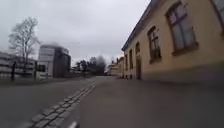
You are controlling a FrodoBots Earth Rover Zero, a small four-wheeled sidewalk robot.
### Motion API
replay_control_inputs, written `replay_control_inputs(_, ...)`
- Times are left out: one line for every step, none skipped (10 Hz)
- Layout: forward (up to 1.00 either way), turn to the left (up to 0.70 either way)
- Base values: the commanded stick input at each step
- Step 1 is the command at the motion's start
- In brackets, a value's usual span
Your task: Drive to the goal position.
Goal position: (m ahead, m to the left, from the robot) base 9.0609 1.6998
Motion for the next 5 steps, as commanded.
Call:
replay_control_inputs(1.00,0.00)
replay_control_inputs(1.00,0.00)
replay_control_inputs(1.00,0.00)
replay_control_inputs(1.00,0.00)
replay_control_inputs(1.00,0.00)
